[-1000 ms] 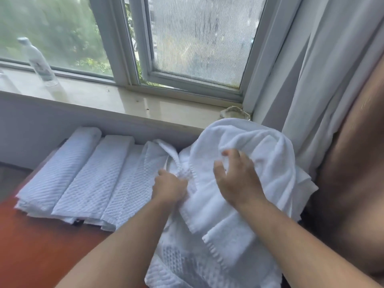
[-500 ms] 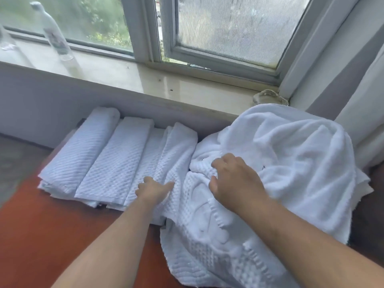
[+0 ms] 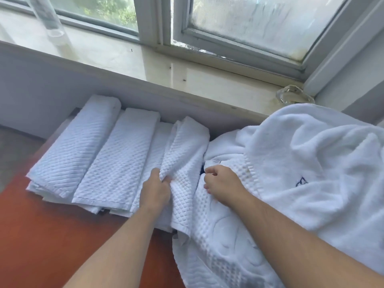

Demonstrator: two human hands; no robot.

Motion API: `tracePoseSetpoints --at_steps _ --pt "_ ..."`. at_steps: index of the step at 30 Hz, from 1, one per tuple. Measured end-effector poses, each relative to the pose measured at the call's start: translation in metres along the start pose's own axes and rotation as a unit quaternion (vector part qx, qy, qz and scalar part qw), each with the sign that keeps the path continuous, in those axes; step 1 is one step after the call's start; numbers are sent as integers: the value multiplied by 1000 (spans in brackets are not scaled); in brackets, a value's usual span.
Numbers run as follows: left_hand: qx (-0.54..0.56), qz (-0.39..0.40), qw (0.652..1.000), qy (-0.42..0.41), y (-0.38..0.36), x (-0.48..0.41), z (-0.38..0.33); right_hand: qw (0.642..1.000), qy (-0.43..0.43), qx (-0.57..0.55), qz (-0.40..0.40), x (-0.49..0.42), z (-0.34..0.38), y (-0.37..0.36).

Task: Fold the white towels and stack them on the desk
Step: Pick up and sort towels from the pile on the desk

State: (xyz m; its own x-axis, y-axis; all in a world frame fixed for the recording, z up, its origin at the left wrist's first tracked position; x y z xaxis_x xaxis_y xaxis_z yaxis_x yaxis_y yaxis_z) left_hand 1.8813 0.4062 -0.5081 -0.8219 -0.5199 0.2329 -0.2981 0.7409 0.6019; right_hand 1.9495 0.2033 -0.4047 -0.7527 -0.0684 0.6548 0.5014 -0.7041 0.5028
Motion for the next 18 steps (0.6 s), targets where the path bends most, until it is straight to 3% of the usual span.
tracePoseSetpoints --at_steps 5,9,13,15,18 --pt "15 -33 999 -35 55 -23 11 984 -133 -84 85 -31 -5 -47" --pt "3 50 999 -7 60 -36 28 961 -169 -160 152 -49 -4 -94" --pt "-83 127 988 -8 52 -30 41 974 -138 -175 41 -66 -2 -104" --pt "-77 123 989 -20 51 -25 42 980 -116 -157 -26 -69 3 -96" --pt "-46 96 993 -50 52 -21 37 974 -140 -174 -40 -68 11 -97"
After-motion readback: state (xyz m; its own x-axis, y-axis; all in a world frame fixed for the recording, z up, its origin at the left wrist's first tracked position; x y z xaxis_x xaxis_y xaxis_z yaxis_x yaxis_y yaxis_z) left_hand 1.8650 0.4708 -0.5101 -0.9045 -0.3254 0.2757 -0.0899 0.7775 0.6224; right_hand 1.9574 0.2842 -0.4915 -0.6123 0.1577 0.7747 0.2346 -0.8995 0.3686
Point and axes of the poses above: each hand's wrist, its own x-axis away from the middle knuckle, its own y-axis out of the back of the hand, z = x × y, the point moved 8 cm from there along -x, towards the middle knuckle, and after that the axes turned 11 degrees about -y, right-handed, at the moved point
